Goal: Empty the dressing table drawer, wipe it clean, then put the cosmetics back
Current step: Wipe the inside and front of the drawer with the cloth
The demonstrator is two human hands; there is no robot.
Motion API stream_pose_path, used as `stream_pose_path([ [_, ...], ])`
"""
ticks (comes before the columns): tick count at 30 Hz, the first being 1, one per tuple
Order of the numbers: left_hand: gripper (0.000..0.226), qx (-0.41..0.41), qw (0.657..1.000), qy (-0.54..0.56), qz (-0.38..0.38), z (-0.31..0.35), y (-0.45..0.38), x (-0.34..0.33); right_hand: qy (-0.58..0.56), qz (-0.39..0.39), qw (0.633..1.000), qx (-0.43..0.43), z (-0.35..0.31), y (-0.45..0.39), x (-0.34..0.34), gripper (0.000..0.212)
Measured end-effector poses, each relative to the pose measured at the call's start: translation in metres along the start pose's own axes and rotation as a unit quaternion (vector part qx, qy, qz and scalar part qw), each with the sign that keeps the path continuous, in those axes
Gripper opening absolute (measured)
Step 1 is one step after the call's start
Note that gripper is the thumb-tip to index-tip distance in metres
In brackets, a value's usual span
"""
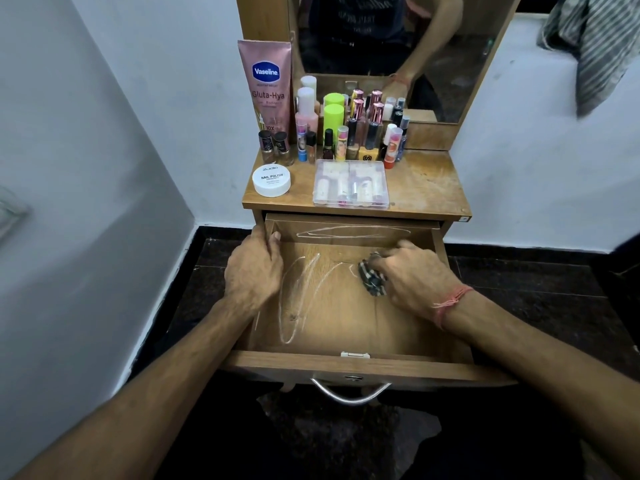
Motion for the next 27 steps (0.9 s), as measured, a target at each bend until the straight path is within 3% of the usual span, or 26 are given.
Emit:
stream_pose_path([
  [3, 0.047, 0.0, 1.0, 0.002, 0.002, 0.0, 0.0, 0.001, 0.021, 0.033, 0.999, -0.022, -0.002, -0.011, 0.025, 0.021],
  [5, 0.047, 0.003, 1.0, 0.004, 0.001, 0.0, 0.0, 0.003, -0.036, 0.025, 0.998, -0.048, -0.008, -0.015, 0.019, 0.03],
  [8, 0.046, 0.01, 1.0, 0.015, -0.006, 0.0, 0.001, 0.003, -0.097, 0.053, 0.994, -0.012, -0.027, -0.013, 0.022, 0.051],
  [12, 0.048, 0.024, 0.998, 0.05, -0.016, -0.004, 0.002, 0.002, -0.085, -0.003, 0.995, 0.049, -0.028, 0.004, 0.016, 0.054],
  [15, 0.051, 0.075, 0.989, 0.121, -0.028, -0.009, 0.004, 0.001, -0.076, 0.01, 0.997, 0.004, -0.009, -0.007, 0.017, 0.055],
  [18, 0.059, 0.135, 0.975, 0.169, -0.042, -0.017, 0.005, 0.0, -0.126, 0.04, 0.991, -0.015, -0.018, -0.018, 0.017, 0.058],
  [21, 0.078, 0.153, 0.983, 0.092, -0.049, -0.024, 0.003, -0.001, -0.178, 0.036, 0.983, 0.036, -0.036, -0.013, 0.015, 0.057],
  [24, 0.087, 0.189, 0.972, 0.108, -0.087, -0.025, 0.007, -0.007, -0.145, 0.002, 0.987, 0.069, -0.033, -0.004, 0.011, 0.052],
  [27, 0.088, 0.201, 0.963, 0.14, -0.11, -0.021, 0.01, -0.01, -0.138, 0.028, 0.99, 0.026, -0.021, -0.014, 0.013, 0.05],
])
Point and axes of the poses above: each hand's wrist, its own y-axis away from the middle knuckle, its own x-axis out of the back of the hand, z = x × y, the point moved 9 cm from there along -y, towards the middle knuckle, and after that the axes turned 11 degrees about z, right-handed, at the moved point
